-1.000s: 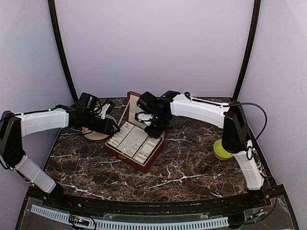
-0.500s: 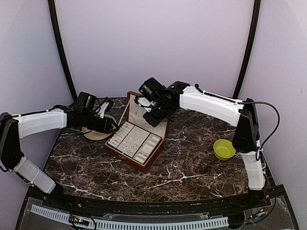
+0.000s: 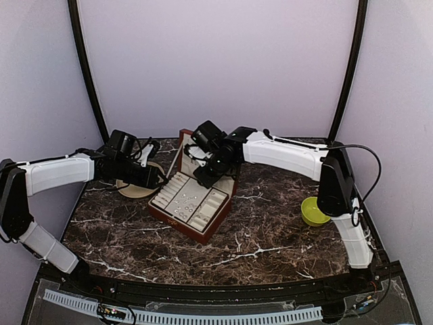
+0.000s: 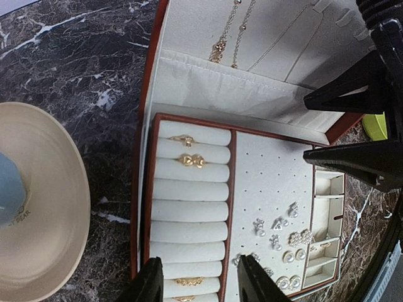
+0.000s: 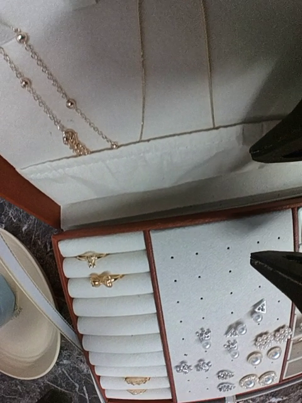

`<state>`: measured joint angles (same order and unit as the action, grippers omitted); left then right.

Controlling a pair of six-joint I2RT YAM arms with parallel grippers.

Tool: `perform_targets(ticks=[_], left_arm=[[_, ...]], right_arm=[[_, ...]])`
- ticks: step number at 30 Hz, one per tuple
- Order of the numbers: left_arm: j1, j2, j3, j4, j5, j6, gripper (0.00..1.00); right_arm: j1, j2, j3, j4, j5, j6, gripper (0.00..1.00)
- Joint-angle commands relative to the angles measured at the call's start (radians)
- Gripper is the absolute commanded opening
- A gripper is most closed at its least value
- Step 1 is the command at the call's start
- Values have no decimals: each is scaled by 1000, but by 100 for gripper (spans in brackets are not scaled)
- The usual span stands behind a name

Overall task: Organize the mixed jewelry
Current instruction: Place the compartment layer in the jewelry box.

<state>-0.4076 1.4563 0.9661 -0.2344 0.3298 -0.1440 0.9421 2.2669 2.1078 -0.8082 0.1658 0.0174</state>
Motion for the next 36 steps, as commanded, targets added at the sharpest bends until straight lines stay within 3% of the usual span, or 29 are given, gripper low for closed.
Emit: perform_targets(ticks=[1,13,22,29,36], left_arm=[[7,-8,-15,0,2,-17,44],[7,-132,-151,46,-15,-158,49],[16,-229,-341,113,-79,-296,49],[19,-257,-413,173,-66,-356,50],[20,-278,-357,130,-88,-312,52]], right_arm=[[-8,35,-2,51,-84,35,50],[-16,68,-20,84,-280,65,61],[-16,59,-72,102,-464,41,53],[-15,59,-68,103,-439,38,57],[-15,-2,-67,101,-319,54,61]])
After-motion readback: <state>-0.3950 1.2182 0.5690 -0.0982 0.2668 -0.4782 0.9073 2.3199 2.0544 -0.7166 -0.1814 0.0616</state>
